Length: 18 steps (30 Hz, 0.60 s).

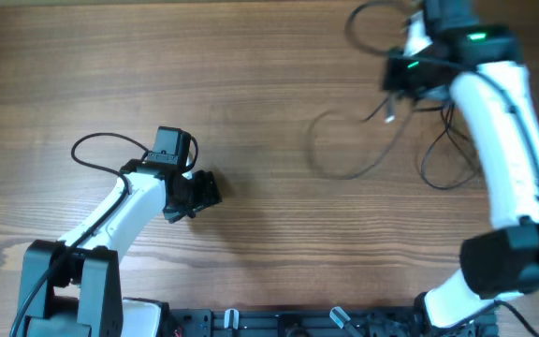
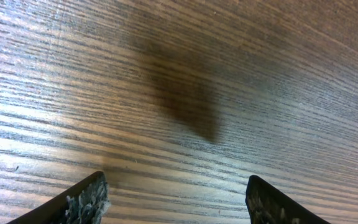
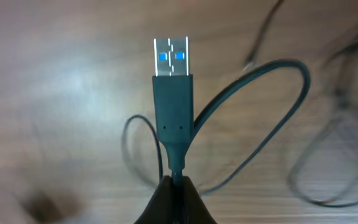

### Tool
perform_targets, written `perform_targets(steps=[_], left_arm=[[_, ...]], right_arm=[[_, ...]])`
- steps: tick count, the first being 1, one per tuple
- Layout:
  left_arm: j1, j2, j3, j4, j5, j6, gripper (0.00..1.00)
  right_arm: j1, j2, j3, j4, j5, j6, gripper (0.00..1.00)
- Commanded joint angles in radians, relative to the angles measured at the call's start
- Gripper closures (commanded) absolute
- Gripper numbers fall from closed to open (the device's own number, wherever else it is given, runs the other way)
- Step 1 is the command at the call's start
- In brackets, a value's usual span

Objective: Untangle cables

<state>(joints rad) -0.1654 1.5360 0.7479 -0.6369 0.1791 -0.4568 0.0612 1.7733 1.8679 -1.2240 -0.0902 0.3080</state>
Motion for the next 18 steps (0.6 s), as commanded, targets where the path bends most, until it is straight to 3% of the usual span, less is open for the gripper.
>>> perform_targets(steps=[1, 9, 18], left_arm=[[-0.003, -0.006, 0.005, -0.001, -0.013, 0.005, 0.27], [-0.003, -0.006, 0.005, -0.011, -0.013, 0.005, 0.29], [-0.003, -0.006, 0.005, -0.012, -0.012, 0.004, 0.30]], right_arm=[[-0.146, -0.046, 0.151, -0.026, -0.043, -0.047, 0.96], [-0.443, -0.037, 0.220, 0.003, -0.047, 0.098, 0.96], [-0.536, 0.042, 0.218, -0.018, -0.035, 0.111, 0.96]])
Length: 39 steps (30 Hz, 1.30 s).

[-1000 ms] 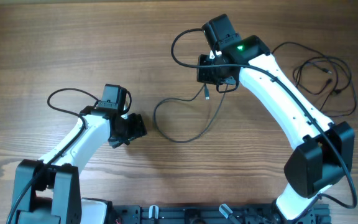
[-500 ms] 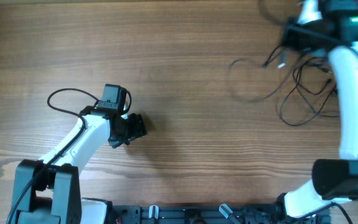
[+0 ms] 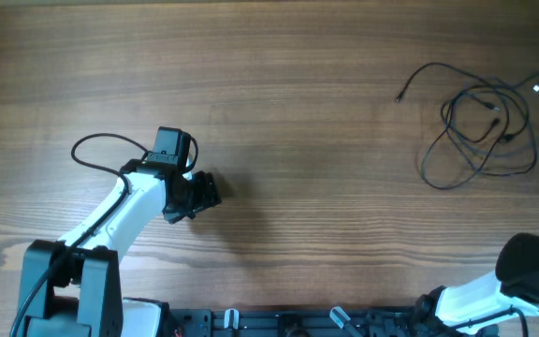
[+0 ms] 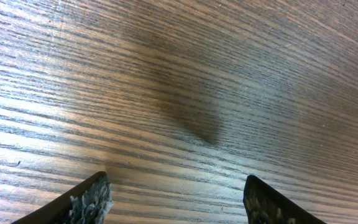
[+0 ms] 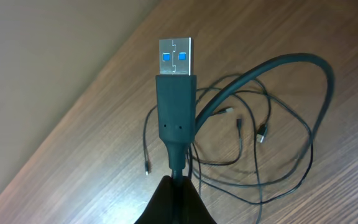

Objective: Untangle cables

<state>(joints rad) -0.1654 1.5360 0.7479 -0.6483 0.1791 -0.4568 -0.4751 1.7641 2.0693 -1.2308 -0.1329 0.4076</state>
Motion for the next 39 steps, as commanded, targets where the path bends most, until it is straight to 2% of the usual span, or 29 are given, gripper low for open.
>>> perform_targets(steps=[1, 4, 6, 7, 17, 20, 23, 26, 27, 29, 32, 33, 39], left_arm=[[-0.003, -0.006, 0.005, -0.001, -0.012, 0.004, 0.30], [-0.003, -0.006, 0.005, -0.005, -0.012, 0.004, 0.30], [-0.003, -0.006, 0.005, -0.004, -0.012, 0.004, 0.30], [-0.003, -0.006, 0.005, -0.004, -0.012, 0.004, 0.30], [-0.003, -0.006, 0.005, -0.003, -0.012, 0.003, 0.31], [-0.003, -0.006, 0.005, 0.016, -0.006, 0.005, 0.37], [-0.012, -0.008, 0.008, 0.076, -0.005, 0.029, 0.31], [-0.065, -0.018, 0.071, 0.090, -0.006, 0.115, 0.22], [-0.077, -0.020, 0.092, 0.083, -0.014, 0.127, 0.17], [-0.107, -0.021, 0.172, 0.037, -0.082, 0.136, 0.11], [-0.108, -0.021, 0.296, -0.068, -0.164, 0.136, 0.04], [-0.099, -0.021, 0.332, -0.111, -0.169, 0.135, 0.00], [-0.018, -0.024, 0.421, -0.380, -0.168, 0.100, 0.00]], right_arm=[[0.000, 0.064, 0.016, -0.015, 0.013, 0.011, 0.96], [0.001, 0.106, 0.016, -0.039, 0.008, 0.011, 0.96], [0.001, 0.138, 0.016, -0.072, 0.004, 0.010, 0.72], [0.001, 0.146, 0.016, -0.084, 0.001, -0.003, 0.69], [0.037, 0.183, 0.016, -0.122, -0.027, -0.064, 0.69], [0.065, 0.183, 0.016, -0.122, -0.090, -0.123, 0.69], [0.132, 0.183, 0.016, -0.115, -0.161, -0.222, 0.67], [0.229, 0.183, 0.016, -0.110, -0.161, -0.292, 0.63], [0.261, 0.185, 0.016, -0.105, -0.161, -0.309, 0.60], [0.327, 0.187, 0.016, -0.098, -0.161, -0.335, 0.46], [0.451, 0.204, 0.016, -0.101, -0.149, -0.414, 0.07], [0.483, 0.211, 0.016, -0.111, -0.141, -0.427, 0.00], [0.572, 0.248, -0.002, -0.183, -0.104, -0.413, 0.00]])
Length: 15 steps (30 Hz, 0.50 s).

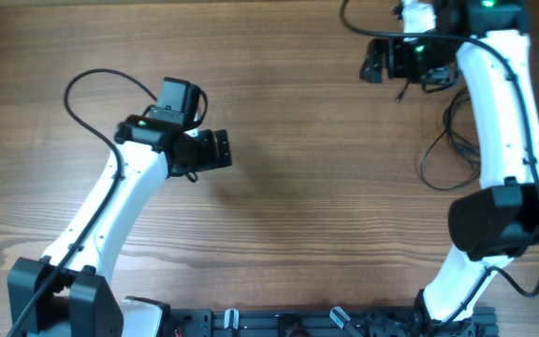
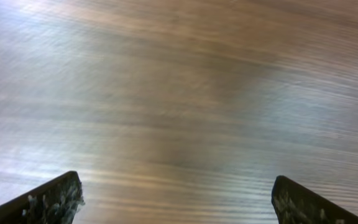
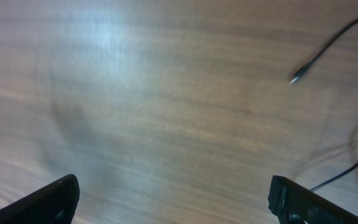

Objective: Untangle cables

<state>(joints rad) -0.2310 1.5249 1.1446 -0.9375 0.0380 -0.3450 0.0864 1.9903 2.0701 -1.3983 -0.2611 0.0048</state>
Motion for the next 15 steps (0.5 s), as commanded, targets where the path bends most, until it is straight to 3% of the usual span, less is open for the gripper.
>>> perform_targets(steps=[1, 5, 15], left_arm=[[0.064, -0.013, 0.024, -0.134, -0.028, -0.033, 0.00], [0.136, -0.016, 0.024, -0.259, -0.018, -0.082, 0.00], [0.144, -0.097, -0.038, -0.302, -0.014, -0.051, 0.00]], right_arm=[[0.012, 0.022, -0.013, -0.028, 0.024, -0.001, 0.00], [0.011, 0.022, -0.094, -0.053, 0.024, -0.002, 0.00], [0.011, -0.040, -0.298, 0.016, 0.042, 0.029, 0.00]])
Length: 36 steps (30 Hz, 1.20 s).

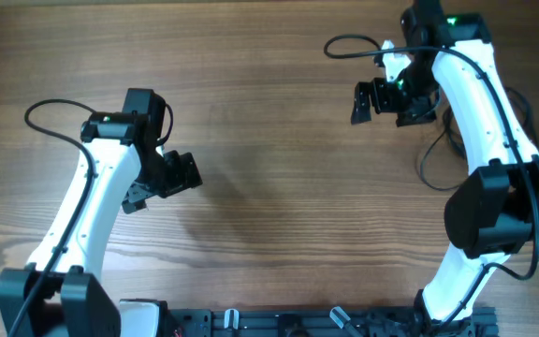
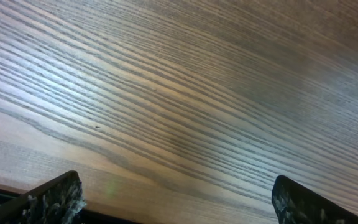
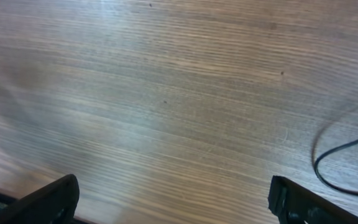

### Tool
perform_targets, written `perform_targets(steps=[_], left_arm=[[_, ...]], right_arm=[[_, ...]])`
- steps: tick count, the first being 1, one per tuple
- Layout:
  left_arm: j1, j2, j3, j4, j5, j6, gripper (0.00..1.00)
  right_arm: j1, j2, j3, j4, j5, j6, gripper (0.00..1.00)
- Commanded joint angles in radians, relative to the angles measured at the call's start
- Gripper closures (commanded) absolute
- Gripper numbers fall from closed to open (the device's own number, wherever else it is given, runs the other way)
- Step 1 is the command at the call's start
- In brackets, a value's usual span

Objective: Untangle cables

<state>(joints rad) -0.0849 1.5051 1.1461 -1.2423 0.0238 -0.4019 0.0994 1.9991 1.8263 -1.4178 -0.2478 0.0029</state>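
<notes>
Thin dark cables (image 1: 430, 170) lie tangled at the table's right side, largely hidden under my right arm. One loop of cable (image 3: 331, 163) shows at the right edge of the right wrist view. My right gripper (image 1: 385, 101) hovers just left of the tangle, open and holding nothing (image 3: 176, 202). Far off at the left of the table, my left gripper (image 1: 162, 185) is open over bare wood (image 2: 179, 205). No USB plug shows in any view.
The wooden table (image 1: 279, 187) fills the overhead view. Each arm trails its own black lead: one (image 1: 40, 117) loops behind the left arm, another (image 1: 344, 42) behind the right wrist. A black rail (image 1: 288, 323) runs along the front edge.
My left gripper has moved left and toward the front edge. My right gripper has shifted slightly toward the front and left. Both stay open and empty.
At first my right gripper was shut on a black cable's USB plug at the back right, the left gripper low at the left. Then the right one still held the plug off the right side. By 0.5 s ago it was open, plug gone, left jaws wider.
</notes>
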Motion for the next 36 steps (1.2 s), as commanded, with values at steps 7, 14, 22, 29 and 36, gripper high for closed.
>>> perform_targets(steps=[7, 14, 22, 29, 36], left_arm=[[-0.002, -0.402, -0.249, 0.153, 0.008, 0.041, 0.00], [-0.002, -0.906, -0.344, 0.223, 0.012, 0.047, 0.00], [-0.002, -1.047, -0.344, 0.234, 0.012, 0.047, 0.00], [-0.002, -1.047, -0.344, 0.228, 0.012, 0.047, 0.00], [-0.002, -1.047, -0.344, 0.228, 0.012, 0.047, 0.00]], right_arm=[[-0.002, -0.325, -0.364, 0.260, 0.117, 0.110, 0.00], [-0.002, -0.826, -0.781, 0.534, 0.125, 0.129, 0.00], [-0.002, -1.031, -0.847, 0.512, 0.124, 0.131, 0.00], [-0.002, -0.961, -0.847, 0.513, 0.124, 0.130, 0.00], [-0.002, -0.893, -0.853, 0.518, 0.124, 0.131, 0.00]])
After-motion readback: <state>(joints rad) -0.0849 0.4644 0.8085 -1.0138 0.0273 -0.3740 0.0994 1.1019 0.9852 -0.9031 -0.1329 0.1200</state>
